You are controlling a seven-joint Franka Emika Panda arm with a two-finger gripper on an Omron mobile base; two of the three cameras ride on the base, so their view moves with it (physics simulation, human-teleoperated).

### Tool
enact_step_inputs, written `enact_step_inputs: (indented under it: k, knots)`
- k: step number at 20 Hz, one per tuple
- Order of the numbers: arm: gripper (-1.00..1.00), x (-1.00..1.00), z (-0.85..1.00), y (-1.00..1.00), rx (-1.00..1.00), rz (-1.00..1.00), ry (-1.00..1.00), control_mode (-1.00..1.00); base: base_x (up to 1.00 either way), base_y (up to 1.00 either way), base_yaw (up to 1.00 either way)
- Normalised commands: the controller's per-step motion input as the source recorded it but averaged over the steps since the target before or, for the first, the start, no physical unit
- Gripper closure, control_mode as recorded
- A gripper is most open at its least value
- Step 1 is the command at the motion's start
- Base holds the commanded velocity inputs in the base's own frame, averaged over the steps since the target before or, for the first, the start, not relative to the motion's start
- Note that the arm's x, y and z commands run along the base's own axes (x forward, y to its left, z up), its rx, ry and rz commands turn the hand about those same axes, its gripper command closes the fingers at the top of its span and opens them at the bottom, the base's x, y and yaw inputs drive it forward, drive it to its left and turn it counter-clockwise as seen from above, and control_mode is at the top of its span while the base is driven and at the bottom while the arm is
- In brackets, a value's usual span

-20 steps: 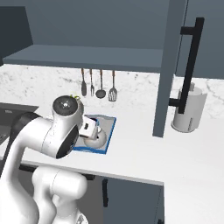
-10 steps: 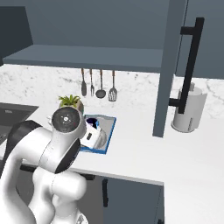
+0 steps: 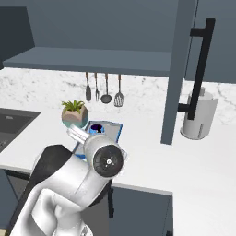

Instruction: Pick the kettle from the counter and place it on the tray. Then pick the mug from the cabinet and place it on the tray. Then close the cabinet doors.

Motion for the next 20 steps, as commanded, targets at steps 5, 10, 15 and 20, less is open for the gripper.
enact_step_inputs:
  k: [5,10,15,20]
  knots:
    - [-1.00,-0.26,-0.04,-0.32,0.16,0.03,-0.30,-1.00,0.00,0.00,0.00]
    - [-1.00,-0.13,-0.03,-0.41,0.16,0.02,-0.24,-1.00,0.00,0.00,0.00]
    - [-1.00,-0.08,0.05,-0.45,0.08,0.05,-0.21,-1.00,0.00,0.00,0.00]
    - [-1.00,0.00,-0.07,-0.12,-0.02,0.00,-0.02,-1.00,0.00,0.00,0.00]
